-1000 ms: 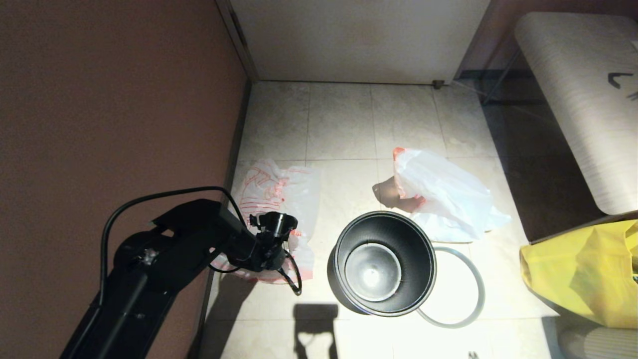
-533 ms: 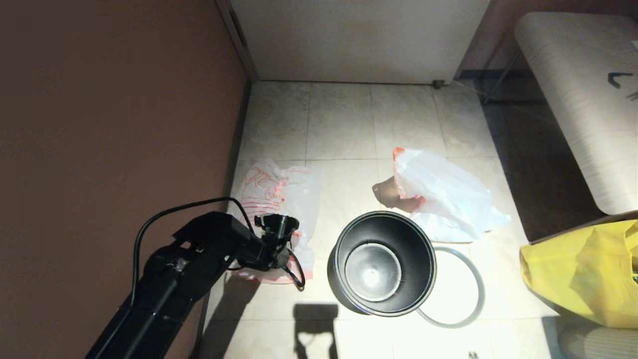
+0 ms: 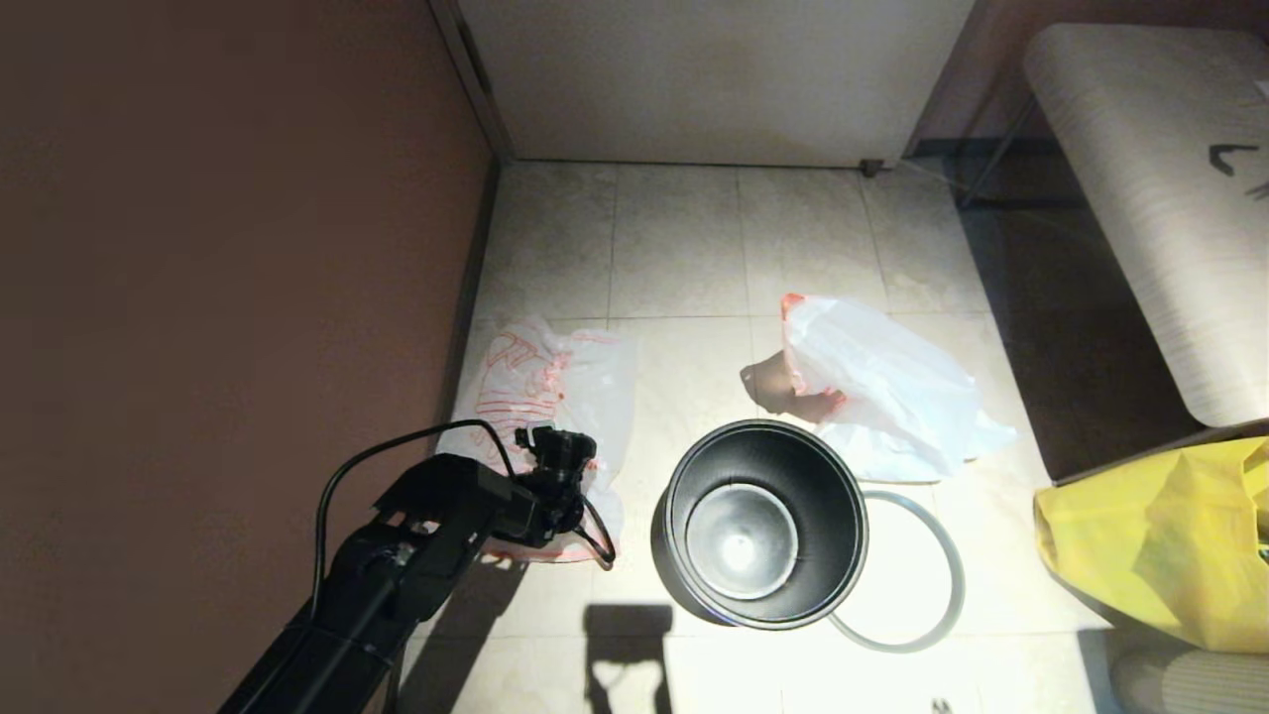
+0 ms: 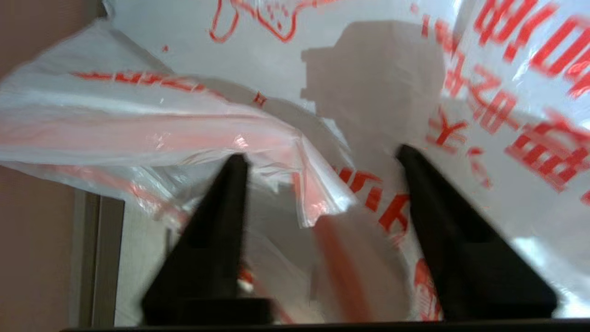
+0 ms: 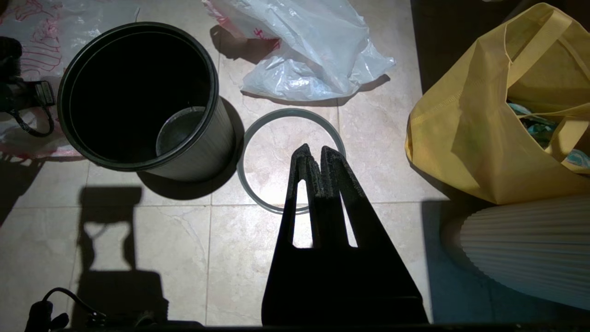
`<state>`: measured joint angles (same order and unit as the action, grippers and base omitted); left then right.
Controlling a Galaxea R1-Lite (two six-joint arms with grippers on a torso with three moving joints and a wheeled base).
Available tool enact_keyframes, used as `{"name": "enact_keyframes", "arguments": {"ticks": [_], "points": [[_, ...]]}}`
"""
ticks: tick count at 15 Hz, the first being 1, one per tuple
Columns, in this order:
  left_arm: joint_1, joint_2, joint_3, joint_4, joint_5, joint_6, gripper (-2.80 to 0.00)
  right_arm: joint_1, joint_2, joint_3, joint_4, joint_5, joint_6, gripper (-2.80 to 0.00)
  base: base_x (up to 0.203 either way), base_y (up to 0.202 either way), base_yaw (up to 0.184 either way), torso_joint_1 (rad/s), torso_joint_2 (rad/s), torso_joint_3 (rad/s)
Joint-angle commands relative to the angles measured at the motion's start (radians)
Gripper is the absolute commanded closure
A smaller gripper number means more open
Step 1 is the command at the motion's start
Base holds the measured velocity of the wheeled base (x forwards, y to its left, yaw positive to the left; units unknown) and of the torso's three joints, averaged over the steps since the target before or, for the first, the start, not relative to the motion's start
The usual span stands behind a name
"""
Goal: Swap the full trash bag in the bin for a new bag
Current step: Pick up a new trash bag, then put the new garbage bag on the trash can
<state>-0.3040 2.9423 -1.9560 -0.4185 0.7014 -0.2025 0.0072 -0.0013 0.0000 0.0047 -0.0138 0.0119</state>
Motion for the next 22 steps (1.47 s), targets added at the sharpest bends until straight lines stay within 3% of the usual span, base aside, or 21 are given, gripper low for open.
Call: {"name": "enact_keyframes", "arguments": {"ticks": [1,5,8,10,15,18,20,22], "points": [[0.002,0.014,0.002,-0.005,0.006,-0.002,0.0,0.0,0.001,0.002,0.0,0.0,0.0,0.0,0.0,0.0,0.0,0.0,0.0,0.0],[0.002,-0.008,0.046,-0.002,0.013,-0.006,0.0,0.0,0.001,0.002,0.0,0.0,0.0,0.0,0.0,0.0,0.0,0.0,0.0,0.0],[-0.006,-0.146,0.252,-0.001,0.008,-0.024,0.0,0.0,0.001,0.002,0.0,0.0,0.0,0.0,0.0,0.0,0.0,0.0,0.0,0.0],[-0.026,-0.295,0.406,-0.001,0.007,-0.079,0.0,0.0,0.001,0.002,0.0,0.0,0.0,0.0,0.0,0.0,0.0,0.0,0.0,0.0],[-0.107,-0.753,0.791,0.053,0.032,-0.142,0.0,0.0,0.0,0.002,0.0,0.0,0.0,0.0,0.0,0.0,0.0,0.0,0.0,0.0],[-0.169,-1.082,0.867,0.203,0.072,-0.159,0.0,0.0,0.001,0.002,0.0,0.0,0.0,0.0,0.0,0.0,0.0,0.0,0.0,0.0],[-0.23,-1.284,0.843,0.349,0.085,-0.178,0.0,0.0,0.0,0.002,0.0,0.0,0.0,0.0,0.0,0.0,0.0,0.0,0.0,0.0],[-0.354,-1.459,0.743,0.672,0.092,-0.219,0.0,0.0,0.0,0.002,0.0,0.0,0.0,0.0,0.0,0.0,0.0,0.0,0.0,0.0]]}}
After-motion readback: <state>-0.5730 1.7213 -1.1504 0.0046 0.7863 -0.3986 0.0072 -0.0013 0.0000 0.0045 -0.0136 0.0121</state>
